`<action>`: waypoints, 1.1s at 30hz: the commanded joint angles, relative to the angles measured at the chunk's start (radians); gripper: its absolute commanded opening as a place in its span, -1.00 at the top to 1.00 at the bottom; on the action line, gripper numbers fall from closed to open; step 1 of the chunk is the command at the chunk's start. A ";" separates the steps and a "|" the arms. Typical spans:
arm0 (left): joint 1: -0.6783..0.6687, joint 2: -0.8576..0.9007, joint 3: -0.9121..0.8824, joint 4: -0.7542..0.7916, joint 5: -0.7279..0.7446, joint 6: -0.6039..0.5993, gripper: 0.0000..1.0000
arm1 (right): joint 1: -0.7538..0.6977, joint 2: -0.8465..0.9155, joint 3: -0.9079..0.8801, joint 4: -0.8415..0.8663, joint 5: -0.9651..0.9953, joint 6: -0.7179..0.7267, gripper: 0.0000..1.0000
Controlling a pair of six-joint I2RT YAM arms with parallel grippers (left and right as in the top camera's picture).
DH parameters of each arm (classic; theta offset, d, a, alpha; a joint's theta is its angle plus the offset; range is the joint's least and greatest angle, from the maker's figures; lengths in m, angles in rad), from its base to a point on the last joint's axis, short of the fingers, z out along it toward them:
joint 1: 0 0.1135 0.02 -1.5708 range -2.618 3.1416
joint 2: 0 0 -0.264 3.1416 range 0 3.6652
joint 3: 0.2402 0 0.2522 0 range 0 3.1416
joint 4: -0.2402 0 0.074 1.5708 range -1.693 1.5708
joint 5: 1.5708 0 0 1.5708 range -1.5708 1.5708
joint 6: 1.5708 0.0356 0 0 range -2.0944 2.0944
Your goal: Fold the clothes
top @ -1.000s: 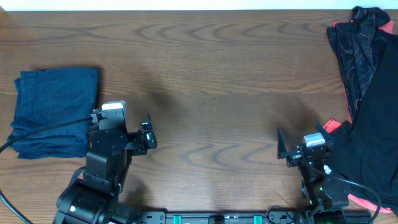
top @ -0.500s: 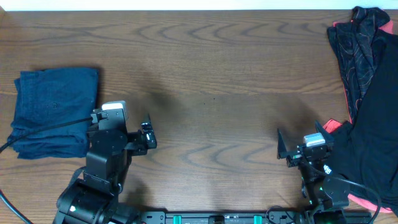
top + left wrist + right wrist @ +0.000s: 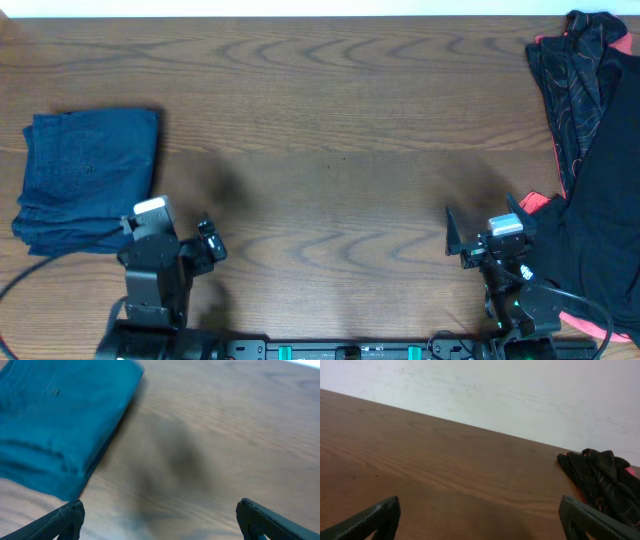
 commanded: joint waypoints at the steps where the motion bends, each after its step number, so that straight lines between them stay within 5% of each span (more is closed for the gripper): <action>1: 0.034 -0.087 -0.107 0.037 0.016 -0.009 -0.96 | -0.006 -0.006 -0.001 -0.005 -0.001 -0.014 -0.99; 17: 0.045 -0.412 -0.583 0.707 0.011 -0.005 -0.96 | -0.006 -0.006 -0.001 -0.005 -0.001 -0.014 -0.99; 23: 0.047 -0.430 -0.583 0.761 0.039 0.151 -0.96 | -0.006 -0.006 -0.001 -0.005 -0.001 -0.014 -0.99; 33: 0.047 -0.430 -0.583 0.674 0.121 0.157 -0.96 | -0.006 -0.006 -0.001 -0.005 -0.001 -0.014 -0.99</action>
